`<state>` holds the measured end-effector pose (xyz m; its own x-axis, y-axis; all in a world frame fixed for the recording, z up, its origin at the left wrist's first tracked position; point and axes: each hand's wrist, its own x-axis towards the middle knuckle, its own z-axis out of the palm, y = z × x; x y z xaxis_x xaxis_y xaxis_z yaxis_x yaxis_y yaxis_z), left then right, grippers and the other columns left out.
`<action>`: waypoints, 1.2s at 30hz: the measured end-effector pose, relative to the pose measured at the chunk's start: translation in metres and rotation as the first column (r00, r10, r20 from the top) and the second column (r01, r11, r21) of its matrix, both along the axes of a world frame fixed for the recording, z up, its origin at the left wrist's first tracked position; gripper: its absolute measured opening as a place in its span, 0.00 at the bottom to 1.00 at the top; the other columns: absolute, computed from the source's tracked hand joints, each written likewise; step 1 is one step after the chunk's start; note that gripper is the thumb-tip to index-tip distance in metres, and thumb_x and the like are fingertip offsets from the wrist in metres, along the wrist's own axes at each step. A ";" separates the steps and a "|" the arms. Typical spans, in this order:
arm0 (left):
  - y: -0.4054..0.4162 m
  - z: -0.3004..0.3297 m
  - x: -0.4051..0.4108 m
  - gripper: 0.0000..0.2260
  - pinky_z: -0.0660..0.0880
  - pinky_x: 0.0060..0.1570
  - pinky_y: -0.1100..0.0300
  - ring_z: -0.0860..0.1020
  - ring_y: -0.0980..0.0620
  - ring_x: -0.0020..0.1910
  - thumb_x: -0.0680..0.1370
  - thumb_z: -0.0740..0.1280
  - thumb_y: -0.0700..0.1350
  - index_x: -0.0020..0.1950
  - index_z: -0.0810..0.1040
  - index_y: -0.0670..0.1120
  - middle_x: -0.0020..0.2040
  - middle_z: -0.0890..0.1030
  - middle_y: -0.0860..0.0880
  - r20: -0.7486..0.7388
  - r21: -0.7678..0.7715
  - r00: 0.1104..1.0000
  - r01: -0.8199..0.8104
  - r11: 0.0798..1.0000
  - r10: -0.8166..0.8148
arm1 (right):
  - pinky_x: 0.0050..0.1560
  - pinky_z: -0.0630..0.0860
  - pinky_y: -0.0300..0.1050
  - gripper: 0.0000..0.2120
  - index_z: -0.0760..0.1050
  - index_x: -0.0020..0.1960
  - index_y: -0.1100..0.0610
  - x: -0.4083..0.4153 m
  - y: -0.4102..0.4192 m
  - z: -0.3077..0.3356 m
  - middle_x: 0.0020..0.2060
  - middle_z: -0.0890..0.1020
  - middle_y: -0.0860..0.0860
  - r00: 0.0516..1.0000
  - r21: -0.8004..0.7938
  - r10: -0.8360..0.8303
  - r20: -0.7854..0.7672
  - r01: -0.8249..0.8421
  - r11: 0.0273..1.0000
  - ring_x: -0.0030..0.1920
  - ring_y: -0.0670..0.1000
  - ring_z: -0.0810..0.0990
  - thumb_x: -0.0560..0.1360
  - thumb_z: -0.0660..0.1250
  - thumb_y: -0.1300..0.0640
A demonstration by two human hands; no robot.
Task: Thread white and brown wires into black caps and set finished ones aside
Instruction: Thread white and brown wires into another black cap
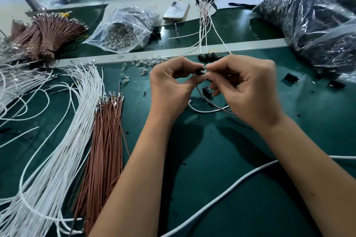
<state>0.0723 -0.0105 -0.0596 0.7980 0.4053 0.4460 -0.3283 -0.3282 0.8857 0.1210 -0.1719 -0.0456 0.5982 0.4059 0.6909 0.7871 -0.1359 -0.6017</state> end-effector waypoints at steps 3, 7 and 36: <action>0.000 0.001 0.000 0.07 0.82 0.48 0.52 0.85 0.49 0.42 0.69 0.80 0.37 0.44 0.86 0.40 0.40 0.86 0.47 -0.004 0.073 1.000 -0.012 0.997 0.012 | 0.37 0.81 0.50 0.02 0.84 0.48 0.65 0.001 -0.002 0.001 0.36 0.84 0.53 0.998 -0.062 -0.023 0.057 0.027 0.998 0.34 0.48 0.84 0.77 0.75 0.66; 0.002 0.001 -0.001 0.07 0.82 0.49 0.50 0.85 0.51 0.42 0.69 0.80 0.36 0.44 0.86 0.40 0.40 0.86 0.49 -0.031 0.130 0.999 -0.011 0.991 0.016 | 0.39 0.80 0.53 0.01 0.84 0.47 0.64 0.004 -0.004 0.002 0.37 0.84 0.53 0.993 -0.143 -0.048 0.112 0.064 0.988 0.36 0.52 0.83 0.75 0.75 0.66; 0.004 0.005 -0.004 0.09 0.73 0.42 0.69 0.79 0.62 0.37 0.68 0.80 0.35 0.47 0.87 0.41 0.39 0.85 0.49 -0.067 0.383 0.998 0.034 0.923 -0.009 | 0.33 0.80 0.58 0.02 0.83 0.44 0.62 0.014 -0.011 -0.004 0.34 0.84 0.51 0.989 -0.182 0.019 -0.144 -0.045 0.982 0.32 0.54 0.84 0.73 0.74 0.67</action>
